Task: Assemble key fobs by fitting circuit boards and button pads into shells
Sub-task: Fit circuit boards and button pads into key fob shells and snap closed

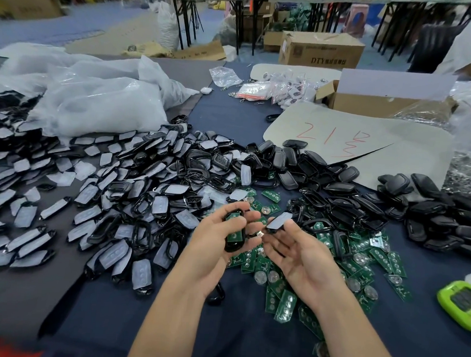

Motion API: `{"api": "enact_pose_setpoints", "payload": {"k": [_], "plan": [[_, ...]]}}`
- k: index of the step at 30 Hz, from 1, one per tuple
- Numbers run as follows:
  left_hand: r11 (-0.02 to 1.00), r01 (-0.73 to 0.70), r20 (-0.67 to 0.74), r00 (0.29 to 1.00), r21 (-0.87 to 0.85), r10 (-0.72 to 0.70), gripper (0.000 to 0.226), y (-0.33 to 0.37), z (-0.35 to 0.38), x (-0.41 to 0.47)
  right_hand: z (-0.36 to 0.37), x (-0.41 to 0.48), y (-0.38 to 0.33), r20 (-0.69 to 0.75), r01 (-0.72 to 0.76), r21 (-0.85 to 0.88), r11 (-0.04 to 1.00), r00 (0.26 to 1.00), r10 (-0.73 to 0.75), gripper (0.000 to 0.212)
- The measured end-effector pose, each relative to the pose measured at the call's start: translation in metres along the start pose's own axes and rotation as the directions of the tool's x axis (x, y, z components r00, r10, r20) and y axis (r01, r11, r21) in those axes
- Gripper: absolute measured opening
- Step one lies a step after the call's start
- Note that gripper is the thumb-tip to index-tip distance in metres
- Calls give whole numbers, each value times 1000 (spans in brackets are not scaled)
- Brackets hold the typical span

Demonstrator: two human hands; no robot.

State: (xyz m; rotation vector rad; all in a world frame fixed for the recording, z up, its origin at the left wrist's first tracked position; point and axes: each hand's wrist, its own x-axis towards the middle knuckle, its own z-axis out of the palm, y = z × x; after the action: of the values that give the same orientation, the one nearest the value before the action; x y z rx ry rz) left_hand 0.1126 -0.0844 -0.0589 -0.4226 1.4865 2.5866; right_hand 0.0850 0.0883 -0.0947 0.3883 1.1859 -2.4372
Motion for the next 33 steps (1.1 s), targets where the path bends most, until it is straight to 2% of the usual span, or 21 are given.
{"api": "enact_pose_setpoints", "payload": {"k": [4, 11, 18, 21, 30, 33], "plan": [[998, 45, 8, 999, -37, -45, 39, 0, -6, -5, -2, 1, 1, 23, 8, 4, 1000, 1000, -8, 21], [998, -1, -43, 999, 56, 4, 33, -6, -3, 0, -6, 3, 1, 66, 10, 19, 1000, 998, -11, 22], [999, -11, -54, 998, 35, 13, 41, -6, 1, 4, -6, 4, 3, 32, 30, 24, 999, 999, -30, 18], [1000, 2, -13, 1000, -26, -3, 45, -6, -1, 3, -5, 4, 1, 34, 23, 25, 999, 999, -24, 19], [999, -35, 87, 996, -2, 35, 65, -5, -15, -10, -4, 2, 1, 42, 8, 10, 1000, 999, -9, 18], [998, -38, 86, 995, -58, 43, 61, -3, -16, -10, -5, 3, 1, 45, -4, 11, 1000, 999, 4, 21]]}}
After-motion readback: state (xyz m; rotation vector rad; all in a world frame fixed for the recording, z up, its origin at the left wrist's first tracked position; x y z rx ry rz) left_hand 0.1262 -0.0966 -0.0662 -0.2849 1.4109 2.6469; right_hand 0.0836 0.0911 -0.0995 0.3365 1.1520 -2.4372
